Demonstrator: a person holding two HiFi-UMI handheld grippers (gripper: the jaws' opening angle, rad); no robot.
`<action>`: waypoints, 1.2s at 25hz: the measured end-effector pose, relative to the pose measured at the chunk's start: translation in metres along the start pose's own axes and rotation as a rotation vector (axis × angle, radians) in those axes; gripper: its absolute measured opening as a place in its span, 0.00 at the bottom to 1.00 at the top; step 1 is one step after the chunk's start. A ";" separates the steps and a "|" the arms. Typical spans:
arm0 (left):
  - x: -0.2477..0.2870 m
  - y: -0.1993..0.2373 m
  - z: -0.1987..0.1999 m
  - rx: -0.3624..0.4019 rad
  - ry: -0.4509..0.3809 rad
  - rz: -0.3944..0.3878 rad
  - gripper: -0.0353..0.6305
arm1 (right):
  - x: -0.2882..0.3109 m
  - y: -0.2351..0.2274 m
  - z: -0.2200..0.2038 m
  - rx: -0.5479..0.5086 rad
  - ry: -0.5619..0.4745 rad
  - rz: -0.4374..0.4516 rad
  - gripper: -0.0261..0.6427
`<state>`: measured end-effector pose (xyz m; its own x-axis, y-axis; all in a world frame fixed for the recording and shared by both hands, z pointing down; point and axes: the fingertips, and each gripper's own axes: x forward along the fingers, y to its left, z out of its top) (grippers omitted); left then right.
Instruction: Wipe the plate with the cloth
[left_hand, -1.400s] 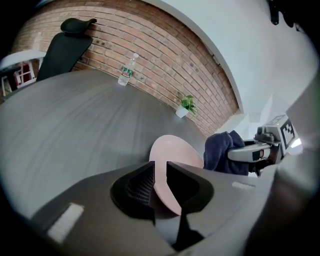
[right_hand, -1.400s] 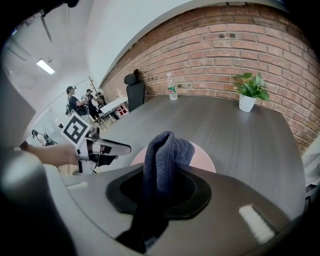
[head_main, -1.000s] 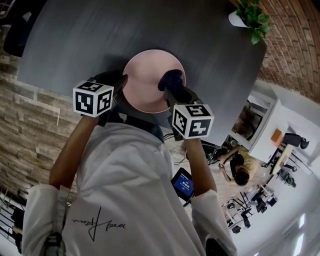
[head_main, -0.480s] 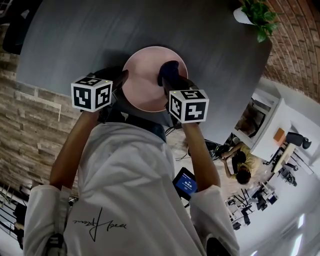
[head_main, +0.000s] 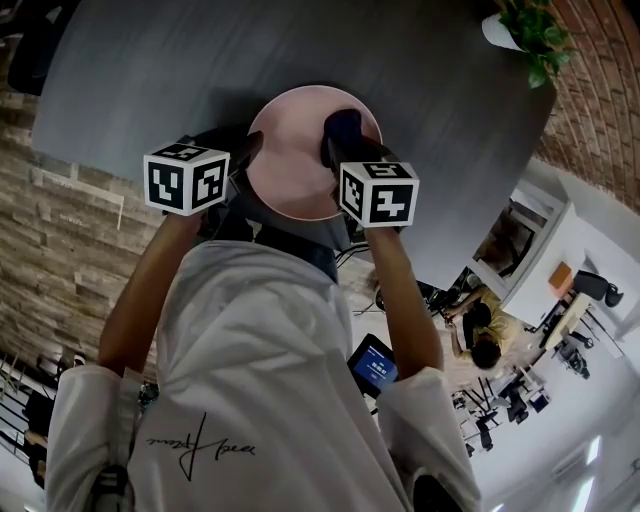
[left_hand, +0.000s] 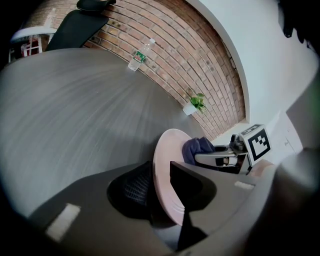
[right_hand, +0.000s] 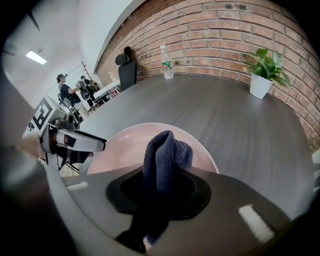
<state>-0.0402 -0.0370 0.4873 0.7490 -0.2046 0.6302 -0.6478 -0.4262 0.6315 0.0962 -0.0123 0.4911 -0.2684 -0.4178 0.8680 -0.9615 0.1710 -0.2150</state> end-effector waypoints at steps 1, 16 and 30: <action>0.001 0.000 0.000 -0.004 -0.001 -0.001 0.23 | 0.001 -0.001 0.000 0.001 0.001 -0.001 0.17; 0.011 0.006 -0.005 0.017 0.034 -0.021 0.20 | 0.022 -0.001 0.012 -0.016 0.011 0.001 0.17; 0.012 0.011 -0.002 0.003 0.041 -0.025 0.14 | 0.032 0.002 0.028 -0.031 0.008 -0.031 0.17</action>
<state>-0.0383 -0.0423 0.5029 0.7586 -0.1578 0.6321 -0.6284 -0.4335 0.6459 0.0844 -0.0508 0.5064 -0.2377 -0.4164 0.8776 -0.9671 0.1858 -0.1738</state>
